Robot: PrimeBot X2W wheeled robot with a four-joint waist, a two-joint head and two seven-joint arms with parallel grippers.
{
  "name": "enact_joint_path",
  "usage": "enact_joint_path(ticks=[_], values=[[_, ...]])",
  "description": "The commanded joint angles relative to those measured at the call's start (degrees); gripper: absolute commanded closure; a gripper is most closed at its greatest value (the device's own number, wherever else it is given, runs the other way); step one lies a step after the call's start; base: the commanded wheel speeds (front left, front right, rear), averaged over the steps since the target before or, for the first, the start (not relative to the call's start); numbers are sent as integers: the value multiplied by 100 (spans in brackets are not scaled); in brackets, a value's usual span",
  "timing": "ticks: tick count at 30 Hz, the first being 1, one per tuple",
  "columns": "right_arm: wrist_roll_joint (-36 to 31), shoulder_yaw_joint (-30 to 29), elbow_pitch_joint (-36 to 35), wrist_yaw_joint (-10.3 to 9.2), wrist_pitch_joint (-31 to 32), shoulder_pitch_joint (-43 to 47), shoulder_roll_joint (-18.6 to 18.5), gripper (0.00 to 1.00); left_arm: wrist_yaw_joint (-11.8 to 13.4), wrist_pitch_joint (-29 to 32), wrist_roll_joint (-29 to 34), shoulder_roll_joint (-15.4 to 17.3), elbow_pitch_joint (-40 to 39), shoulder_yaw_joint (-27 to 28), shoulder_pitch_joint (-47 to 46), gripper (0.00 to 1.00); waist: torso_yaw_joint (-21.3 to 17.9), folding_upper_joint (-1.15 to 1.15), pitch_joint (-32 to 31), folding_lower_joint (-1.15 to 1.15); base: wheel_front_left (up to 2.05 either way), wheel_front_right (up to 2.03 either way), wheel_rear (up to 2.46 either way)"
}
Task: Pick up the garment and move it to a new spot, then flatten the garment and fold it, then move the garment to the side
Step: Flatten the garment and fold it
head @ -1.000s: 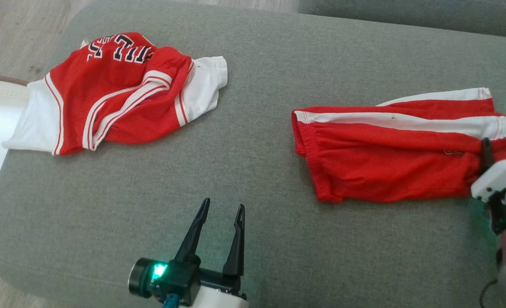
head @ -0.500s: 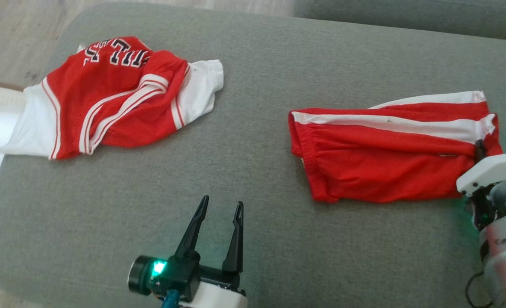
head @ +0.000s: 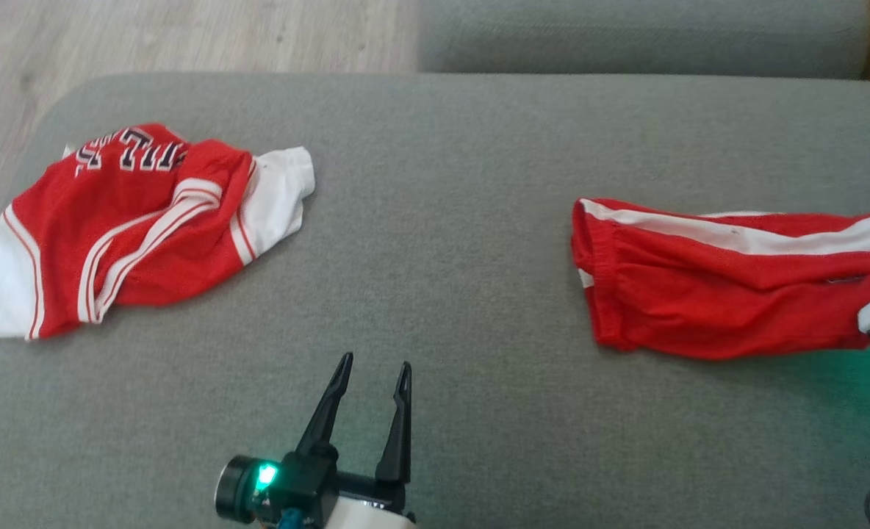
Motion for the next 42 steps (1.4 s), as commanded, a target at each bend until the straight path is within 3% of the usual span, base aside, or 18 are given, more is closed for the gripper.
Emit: enact_joint_path(ticks=[1,10,15,24,29,31,32,36,42], values=[[14,126,-155,-5,-93,10,-79,100,-14,-46,50,-11,-145,194,-50,0,-85,0,-117,1,0,0,0],[-76,615,-499,-5,-253,43,202,100,-62,-46,60,-11,-43,241,108,0,-80,0,-416,1,0,0,0],[-80,1192,-887,-5,-164,36,580,100,-87,-46,86,-12,-20,312,191,0,-4,0,-589,1,0,0,0],[106,2761,-1665,-5,395,223,1121,100,-90,-46,97,-12,-42,457,312,0,203,0,-630,1,0,0,0],[444,3833,-2012,-5,780,561,1198,100,-101,-46,58,-12,-42,449,295,0,315,0,-585,1,0,0,0],[624,4106,-2162,-5,851,685,1145,39,-85,-46,41,-12,-45,456,289,0,335,0,-580,1,0,0,0],[701,4186,-2239,-5,856,737,1101,0,-78,-46,33,-12,-49,463,288,0,338,0,-575,1,0,0,0],[996,4364,-2640,-5,698,956,904,0,-48,-46,24,-12,-73,493,318,0,301,0,-597,1,0,0,0],[1304,4090,-3378,-5,-44,1520,635,0,22,-46,-23,-12,-232,663,472,0,102,0,-768,1,0,0,0]])
